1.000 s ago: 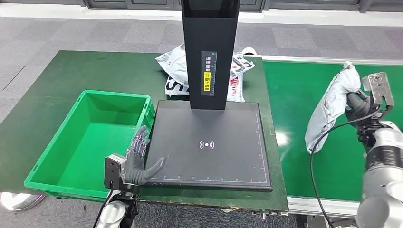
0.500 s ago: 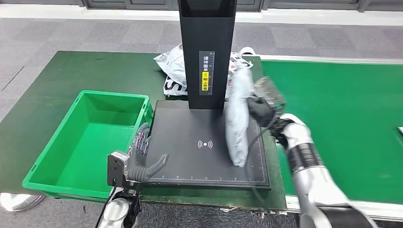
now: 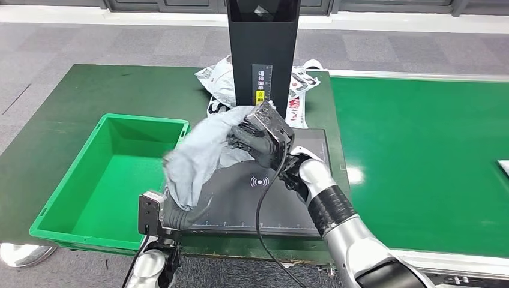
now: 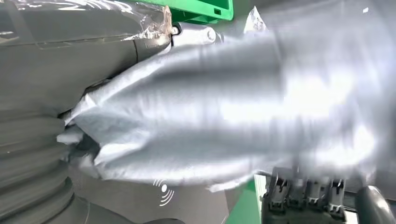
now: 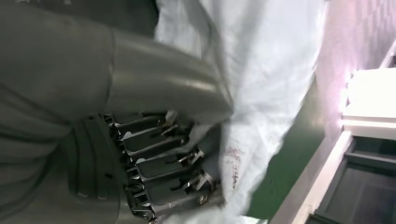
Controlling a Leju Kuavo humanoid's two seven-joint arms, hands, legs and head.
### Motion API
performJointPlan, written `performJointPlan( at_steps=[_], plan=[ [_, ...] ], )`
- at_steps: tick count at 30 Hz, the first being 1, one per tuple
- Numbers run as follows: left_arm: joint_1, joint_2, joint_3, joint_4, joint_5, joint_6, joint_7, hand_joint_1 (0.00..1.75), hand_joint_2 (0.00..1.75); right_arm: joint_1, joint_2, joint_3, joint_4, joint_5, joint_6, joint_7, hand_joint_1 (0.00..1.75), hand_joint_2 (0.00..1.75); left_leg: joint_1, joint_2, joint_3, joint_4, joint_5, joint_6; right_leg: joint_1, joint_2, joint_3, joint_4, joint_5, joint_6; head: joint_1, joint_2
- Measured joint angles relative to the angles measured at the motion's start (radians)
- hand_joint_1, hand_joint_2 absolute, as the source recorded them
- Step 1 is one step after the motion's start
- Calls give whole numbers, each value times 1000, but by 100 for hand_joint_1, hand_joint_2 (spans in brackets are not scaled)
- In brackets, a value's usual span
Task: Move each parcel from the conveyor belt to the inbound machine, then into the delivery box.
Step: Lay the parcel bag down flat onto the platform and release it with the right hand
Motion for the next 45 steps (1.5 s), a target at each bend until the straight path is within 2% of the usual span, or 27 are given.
performJointPlan(
  at_steps=[7,14,23,26,28,32,34,37,40,43,45],
  plan=[
    [-1,0,4,1,0,0,0,0,175,-4,-3,39,-14,-34,-45,-8,0,175,0,0,0,0,0,0,0,0,0,0,0,0,0,0],
    [8,0,23,-8,-16,3,-7,0,175,-7,-45,40,-23,-76,-88,-56,0,175,0,0,0,0,0,0,0,0,0,0,0,0,0,0],
    [26,0,36,-28,-25,6,-9,0,175,12,-84,40,-100,-58,-114,-64,0,175,0,0,0,0,0,0,0,0,0,0,0,0,0,0],
    [32,0,38,-33,-28,11,-10,0,175,38,-99,40,-151,8,-178,-84,0,175,0,0,0,0,0,0,0,0,0,0,0,0,0,0],
    [46,0,43,-43,-37,25,-13,0,175,85,-120,40,-239,103,-269,-99,0,175,0,-1,0,0,0,0,0,-1,0,0,0,0,0,0],
    [79,-3,57,-78,-89,86,-9,0,175,239,-165,33,-515,341,-479,-92,0,175,0,-1,-1,0,-1,0,0,0,-1,-1,0,0,0,0],
    [83,-9,63,-94,-169,155,9,0,175,333,-174,16,-670,441,-567,-85,0,175,0,-1,-1,0,-2,0,0,-1,-2,-1,-1,0,0,0],
    [72,-24,66,-112,-371,302,51,0,175,486,-173,-26,-893,529,-678,-103,0,175,0,-2,-2,0,-3,0,0,-3,-2,-2,-2,-1,0,0],
    [44,-35,57,-121,-562,409,101,0,175,616,-163,-56,-1051,553,-730,-128,0,175,0,-2,-2,0,-4,-1,0,-3,-2,-2,-3,-2,0,0],
    [17,-37,40,-126,-693,467,148,0,175,687,-153,-71,-1140,553,-735,-133,0,175,0,2,-1,0,-4,-1,0,0,-3,-2,-3,-2,0,0],
    [-10,-38,22,-123,-860,532,208,0,175,722,-141,-88,-1177,542,-722,-124,0,175,0,2,0,0,-3,0,0,0,-3,-2,-3,-2,0,0]
  ],
)
